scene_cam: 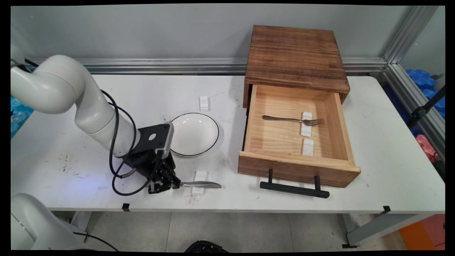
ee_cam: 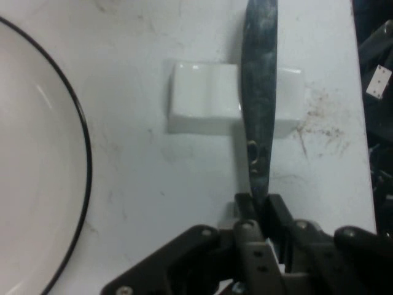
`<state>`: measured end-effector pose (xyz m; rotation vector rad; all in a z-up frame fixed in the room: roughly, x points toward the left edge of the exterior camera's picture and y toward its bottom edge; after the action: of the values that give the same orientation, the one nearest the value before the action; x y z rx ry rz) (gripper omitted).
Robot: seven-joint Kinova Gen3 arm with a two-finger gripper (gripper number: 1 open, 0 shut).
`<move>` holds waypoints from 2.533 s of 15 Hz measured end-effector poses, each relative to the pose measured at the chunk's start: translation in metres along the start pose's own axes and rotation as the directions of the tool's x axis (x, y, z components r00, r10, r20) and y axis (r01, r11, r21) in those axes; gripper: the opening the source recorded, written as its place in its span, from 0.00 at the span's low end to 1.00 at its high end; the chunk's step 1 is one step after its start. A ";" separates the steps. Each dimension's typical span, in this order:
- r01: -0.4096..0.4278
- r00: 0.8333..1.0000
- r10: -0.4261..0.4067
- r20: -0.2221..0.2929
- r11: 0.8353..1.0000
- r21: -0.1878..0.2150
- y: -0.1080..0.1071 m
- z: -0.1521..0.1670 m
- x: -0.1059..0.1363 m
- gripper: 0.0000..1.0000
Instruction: Place the picked object into the drawer
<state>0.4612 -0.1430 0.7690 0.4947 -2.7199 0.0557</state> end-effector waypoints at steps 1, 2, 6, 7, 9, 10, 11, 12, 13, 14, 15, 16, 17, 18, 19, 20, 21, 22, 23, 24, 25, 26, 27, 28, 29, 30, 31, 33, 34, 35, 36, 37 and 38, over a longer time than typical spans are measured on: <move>0.001 1.000 -0.001 0.001 1.000 0.001 0.000 0.000 -0.001 0.00; 0.001 1.000 -0.001 0.002 1.000 0.002 0.000 -0.001 -0.001 0.00; -0.002 1.000 0.002 0.000 1.000 0.006 -0.001 -0.007 -0.002 0.00; -0.004 1.000 0.004 -0.001 1.000 0.006 -0.001 -0.010 -0.002 0.00; -0.012 1.000 0.012 -0.008 1.000 0.001 -0.001 -0.020 0.000 0.00; -0.019 1.000 0.019 -0.012 1.000 -0.004 -0.001 -0.027 0.001 0.00; -0.026 1.000 0.026 -0.018 1.000 -0.007 0.000 -0.034 0.002 0.00; -0.035 0.999 0.035 -0.023 0.999 -0.013 0.000 -0.043 0.004 0.00; -0.045 0.999 0.045 -0.028 0.999 -0.018 -0.001 -0.053 0.006 0.00; -0.053 0.998 0.052 -0.034 0.998 -0.021 -0.002 -0.061 0.008 0.00; -0.059 0.998 0.058 -0.037 0.998 -0.024 -0.002 -0.067 0.009 0.00; -0.066 0.997 0.065 -0.043 0.997 -0.026 -0.004 -0.076 0.011 0.00; -0.071 0.996 0.070 -0.046 0.997 -0.028 -0.005 -0.081 0.013 0.00; -0.078 0.996 0.077 -0.053 0.997 -0.029 -0.007 -0.089 0.016 0.00; -0.088 0.994 0.086 -0.061 0.996 -0.030 -0.011 -0.099 0.020 0.00; -0.095 0.993 0.093 -0.070 0.995 -0.031 -0.014 -0.108 0.024 0.00; -0.101 0.992 0.099 -0.077 0.994 -0.030 -0.018 -0.115 0.028 0.00; -0.108 0.991 0.105 -0.087 0.994 -0.028 -0.023 -0.124 0.034 0.00; -0.113 0.989 0.110 -0.098 0.993 -0.025 -0.028 -0.132 0.041 0.00; -0.116 0.988 0.113 -0.107 0.993 -0.021 -0.032 -0.138 0.047 0.00; -0.119 0.987 0.116 -0.115 0.993 -0.017 -0.036 -0.142 0.052 0.00; -0.122 0.985 0.120 -0.125 0.992 -0.012 -0.040 -0.148 0.059 0.00; -0.124 0.983 0.122 -0.138 0.992 -0.005 -0.047 -0.154 0.069 0.00; -0.127 0.980 0.126 -0.153 0.992 0.003 -0.053 -0.159 0.079 0.00; -0.129 0.978 0.129 -0.164 0.992 0.011 -0.058 -0.163 0.088 0.00; -0.130 0.976 0.131 -0.173 0.991 0.017 -0.062 -0.165 0.095 0.00; -0.132 0.974 0.134 -0.185 0.991 0.025 -0.067 -0.168 0.105 0.00; -0.133 0.966 0.141 -0.216 0.990 0.048 -0.079 -0.171 0.131 0.00; -0.133 0.963 0.143 -0.229 0.989 0.058 -0.084 -0.171 0.143 0.00; -0.132 0.959 0.145 -0.242 0.989 0.067 -0.089 -0.170 0.157 0.00; -0.131 0.956 0.146 -0.254 0.989 0.073 -0.093 -0.168 0.170 0.00; -0.131 0.954 0.147 -0.262 0.988 0.076 -0.096 -0.164 0.181 0.00; -0.133 0.952 0.148 -0.269 0.988 0.075 -0.099 -0.159 0.193 0.00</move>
<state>0.3845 -0.2828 0.9855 0.2830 -2.4805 0.2228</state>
